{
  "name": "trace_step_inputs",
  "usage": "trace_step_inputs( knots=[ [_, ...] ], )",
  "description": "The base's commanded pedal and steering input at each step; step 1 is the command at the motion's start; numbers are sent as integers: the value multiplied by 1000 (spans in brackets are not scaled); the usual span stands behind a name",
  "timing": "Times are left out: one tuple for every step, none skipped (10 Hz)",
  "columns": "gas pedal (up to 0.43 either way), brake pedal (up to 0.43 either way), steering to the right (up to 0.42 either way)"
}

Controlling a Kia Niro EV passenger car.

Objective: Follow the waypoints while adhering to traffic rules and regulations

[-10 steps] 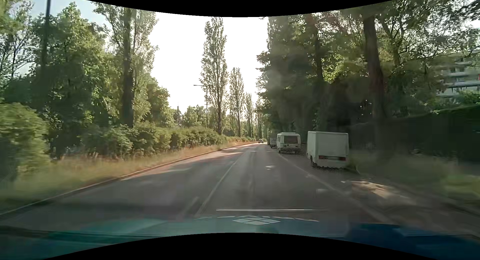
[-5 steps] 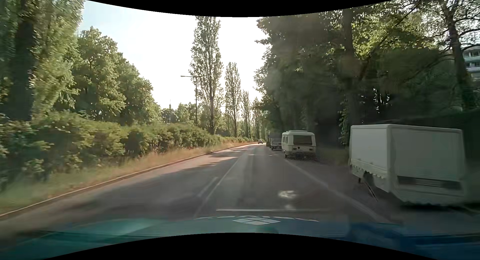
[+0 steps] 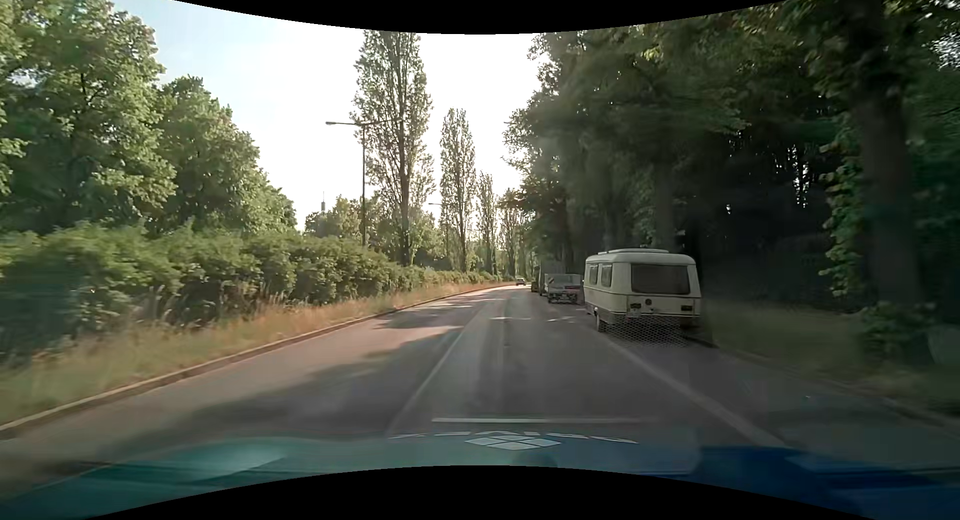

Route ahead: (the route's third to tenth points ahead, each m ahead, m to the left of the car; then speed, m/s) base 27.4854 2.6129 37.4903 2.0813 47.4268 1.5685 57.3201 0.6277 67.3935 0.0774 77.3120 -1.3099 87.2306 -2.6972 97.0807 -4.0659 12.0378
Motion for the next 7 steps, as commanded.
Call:
trace_step_inputs(
  knots=[
    [197, 0, 7],
    [189, 0, 7],
    [189, 0, 8],
    [189, 0, 8],
    [189, 0, 8],
    [189, 0, 8],
    [189, 0, 8]
  ],
)
